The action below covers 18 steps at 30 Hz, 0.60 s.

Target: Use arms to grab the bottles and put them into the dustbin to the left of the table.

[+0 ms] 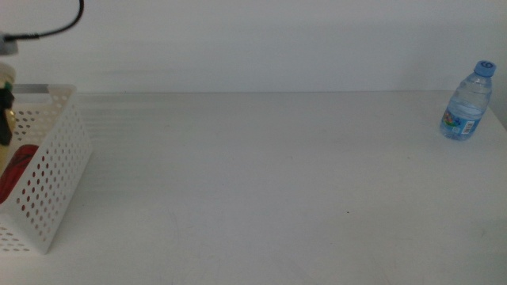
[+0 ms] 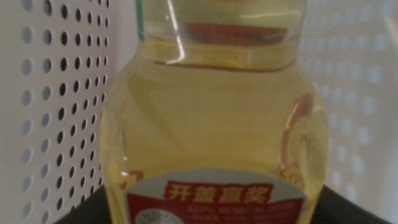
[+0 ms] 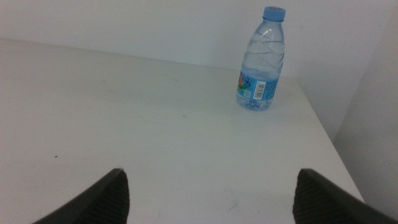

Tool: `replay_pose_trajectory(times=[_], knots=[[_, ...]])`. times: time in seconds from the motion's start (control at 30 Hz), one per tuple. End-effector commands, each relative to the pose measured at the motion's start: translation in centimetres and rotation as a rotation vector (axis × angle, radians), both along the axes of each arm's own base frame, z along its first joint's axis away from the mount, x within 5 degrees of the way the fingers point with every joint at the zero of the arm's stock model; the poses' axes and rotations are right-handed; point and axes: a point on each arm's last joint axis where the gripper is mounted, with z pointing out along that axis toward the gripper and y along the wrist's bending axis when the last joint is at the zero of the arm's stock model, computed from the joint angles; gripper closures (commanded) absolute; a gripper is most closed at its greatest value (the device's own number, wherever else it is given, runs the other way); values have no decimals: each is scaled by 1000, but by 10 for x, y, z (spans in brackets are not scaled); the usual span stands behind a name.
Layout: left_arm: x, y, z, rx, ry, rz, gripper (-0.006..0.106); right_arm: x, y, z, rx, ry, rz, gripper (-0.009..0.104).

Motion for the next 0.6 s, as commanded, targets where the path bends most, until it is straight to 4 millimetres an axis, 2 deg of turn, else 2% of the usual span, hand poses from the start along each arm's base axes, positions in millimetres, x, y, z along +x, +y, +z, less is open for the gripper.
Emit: replay_pose_trajectory(times=[0.0, 0.4, 0.47, 0.57], knots=[[0, 0, 25, 27, -98, 14, 105, -1, -1, 10, -12, -104, -7, 18], [14, 5, -26, -25, 98, 1, 103, -1, -1, 10, -12, -104, -7, 18], [16, 5, -31, -29, 107, -5, 98, -1, -1, 10, -12, -104, -7, 18], [18, 5, -34, -34, 103, -35, 81, -1, -1, 10, -12, -104, -7, 18]])
